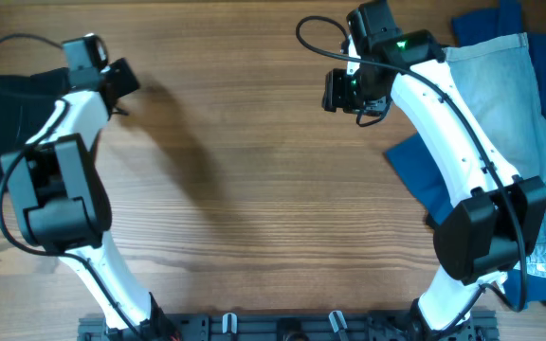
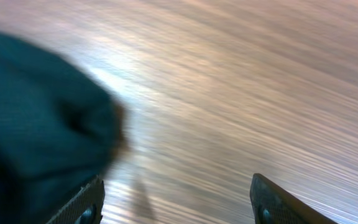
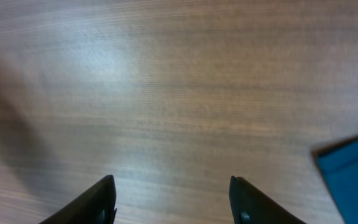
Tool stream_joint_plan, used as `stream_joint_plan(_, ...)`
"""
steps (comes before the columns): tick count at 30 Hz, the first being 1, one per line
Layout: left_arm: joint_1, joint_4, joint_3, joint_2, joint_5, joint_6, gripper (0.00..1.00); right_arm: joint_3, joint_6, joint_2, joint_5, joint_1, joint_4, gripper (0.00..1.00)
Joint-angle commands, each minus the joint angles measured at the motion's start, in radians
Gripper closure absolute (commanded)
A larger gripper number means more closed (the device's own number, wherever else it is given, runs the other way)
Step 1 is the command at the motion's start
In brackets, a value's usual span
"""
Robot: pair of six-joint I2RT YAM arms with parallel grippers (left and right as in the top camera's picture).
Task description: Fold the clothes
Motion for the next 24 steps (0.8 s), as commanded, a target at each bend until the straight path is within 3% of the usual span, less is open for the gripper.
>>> stream_joint_plan(1, -0.137, -0.051, 0.005, -0.06, 0.016, 0.006, 0.18, 0.017, 0.001, -0.015, -0.009, 0.006, 0.082, 0.25)
stream_joint_plan(3, -0.207, -0.097, 0.005, -0.06, 0.016, 0.006, 0.16, 0.017, 0.001, -0.015, -0.009, 0.006, 0.121, 0.16)
stream_joint_plan(5, -0.275, -0.161, 0.005, -0.06, 0.016, 0.005, 0.0, 0.017, 0.0, -0.015, -0.008, 0.006, 0.138, 0.04)
stream_joint_plan(6, -0.299, -0.2, 0.005, -0.06, 0.016, 0.005, 0.0, 0.017, -0.002, -0.015, -0.008, 0.006, 0.14, 0.01)
stream_joint_plan(14, -0.357, -0.627, 0.103, -0.15, 0.035, 0.002, 0.0, 0.017, -0.056, -0.015, -0.004, -0.039, 0.149, 0.0)
stream_joint_plan(18, -0.355, -0.867, 0.227, -0.266, 0.035, 0.001, 0.0, 0.017, -0.051, -0.04, -0.008, -0.085, 0.034, 0.0)
stream_joint_plan(24, -0.355, -1.176, 0.227, -0.402, 0.05, -0.073, 0.0, 0.017, -0.05, -0.145, -0.005, -0.089, -0.068, 0.0)
